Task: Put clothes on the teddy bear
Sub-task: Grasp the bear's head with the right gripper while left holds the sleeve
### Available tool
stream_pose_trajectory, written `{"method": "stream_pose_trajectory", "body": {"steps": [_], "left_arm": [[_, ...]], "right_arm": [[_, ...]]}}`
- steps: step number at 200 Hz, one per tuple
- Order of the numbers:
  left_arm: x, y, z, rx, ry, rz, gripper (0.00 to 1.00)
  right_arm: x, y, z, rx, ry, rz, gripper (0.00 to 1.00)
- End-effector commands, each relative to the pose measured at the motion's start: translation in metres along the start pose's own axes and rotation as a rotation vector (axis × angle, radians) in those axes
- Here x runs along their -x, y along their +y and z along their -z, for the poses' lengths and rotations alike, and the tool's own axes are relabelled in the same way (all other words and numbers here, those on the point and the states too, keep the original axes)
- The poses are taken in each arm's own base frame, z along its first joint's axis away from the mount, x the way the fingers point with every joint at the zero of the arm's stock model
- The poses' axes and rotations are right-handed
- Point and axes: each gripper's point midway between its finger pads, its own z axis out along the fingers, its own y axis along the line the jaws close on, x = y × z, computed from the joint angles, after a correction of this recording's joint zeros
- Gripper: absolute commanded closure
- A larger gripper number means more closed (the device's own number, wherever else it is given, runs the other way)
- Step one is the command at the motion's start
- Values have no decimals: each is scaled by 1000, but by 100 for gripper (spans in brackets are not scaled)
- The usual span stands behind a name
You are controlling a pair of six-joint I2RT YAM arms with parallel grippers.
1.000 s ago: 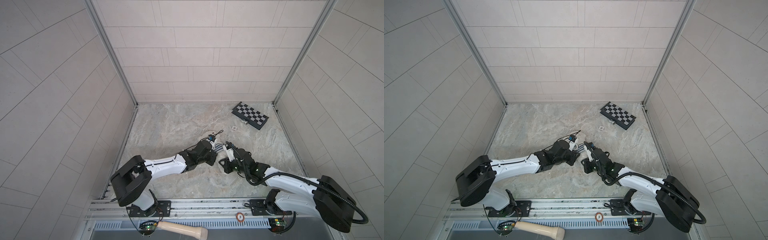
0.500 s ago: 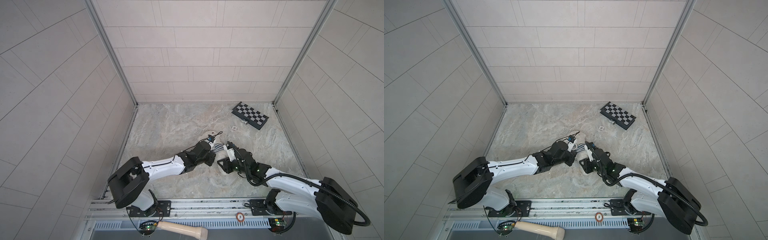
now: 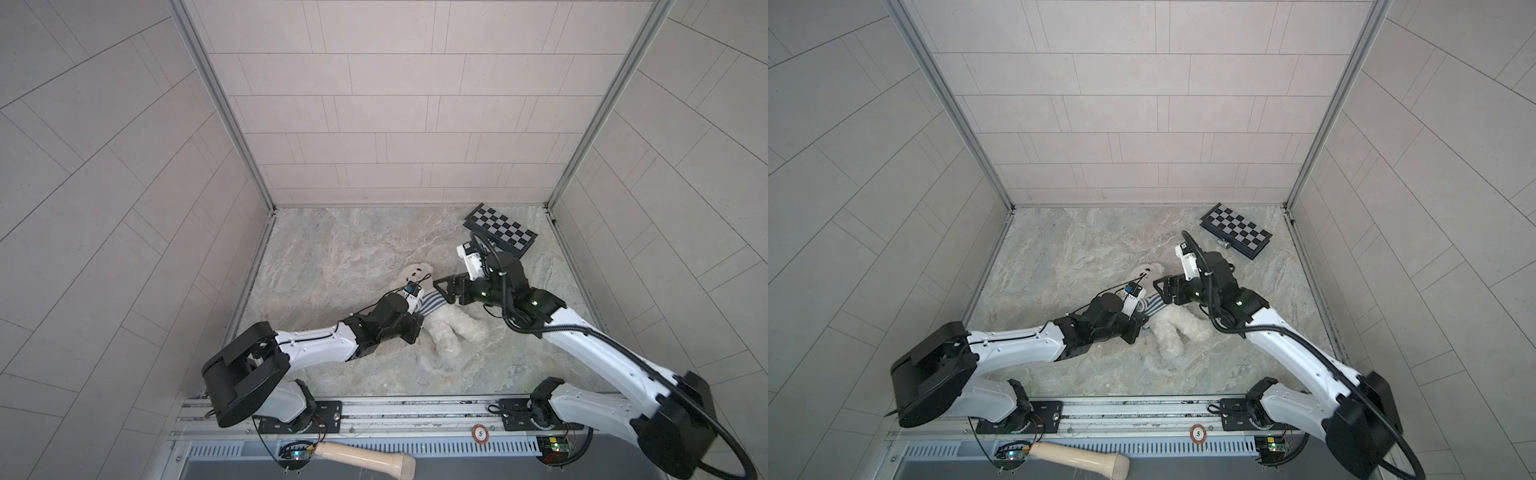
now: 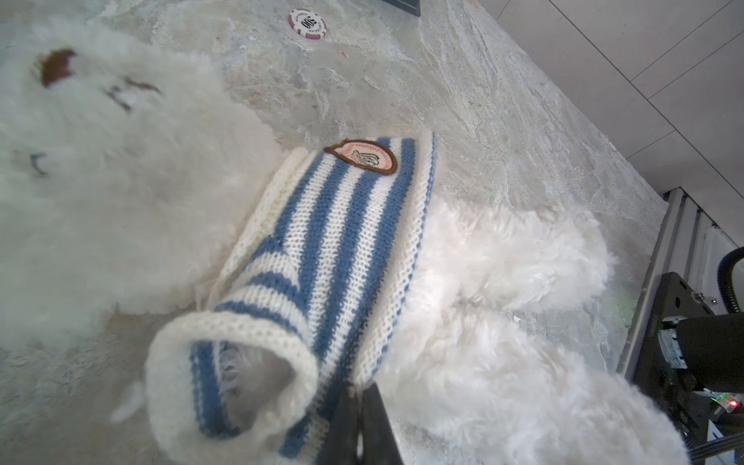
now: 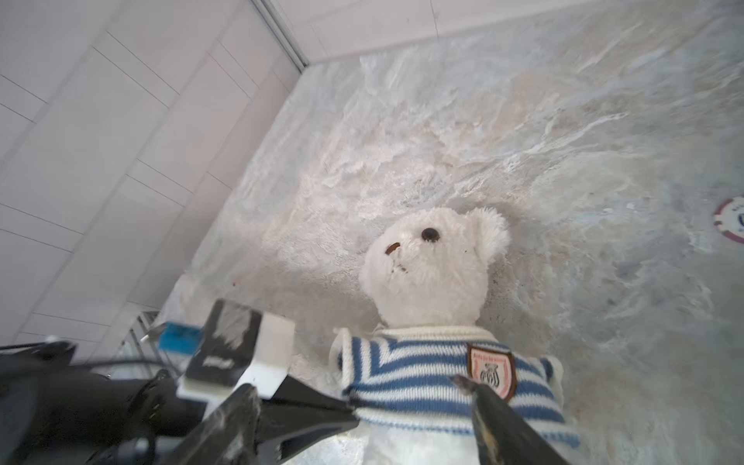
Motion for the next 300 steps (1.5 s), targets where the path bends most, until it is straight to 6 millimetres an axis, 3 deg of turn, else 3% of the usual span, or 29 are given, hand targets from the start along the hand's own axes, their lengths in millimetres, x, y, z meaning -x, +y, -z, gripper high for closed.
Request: {"method": "stream_pose_trajectory", "body": {"steps": [1,26,57,85,123,152,171,197,235,266,300], "left_arm": [[7,0,6,-13,-44,22,100],[8,3,5,-12,-48,34,100],[8,3,2,-16,-43,37,100],[8,3,5,-18,-55,38,100],[8,3,6,-20,-60,37,100],[9,3,7,-18,-63,37,100],[10,3,10,-17,-69,38,100],[8,4,15,-14,-64,52,100],[-2,6,26,-8,-42,81,100],[-11,6,38,-5,-15,68,100],[-22,8,45,-9,0,47,100]], "right_arm": [[-25,-13,-37,-4,186,69,16],[-31,-20,-65,-19,293,115,15],[-37,-23,-82,-19,346,153,15],[-50,-38,-99,-64,386,150,17],[-53,-50,-125,-116,404,154,20],[-48,-56,-139,-144,384,127,31],[-47,-58,-146,-148,368,99,48],[-47,-64,-146,-173,333,63,76],[-35,-71,-123,-243,246,63,100],[-22,-75,-107,-238,172,16,100],[16,-48,-82,-119,10,-62,100]]}}
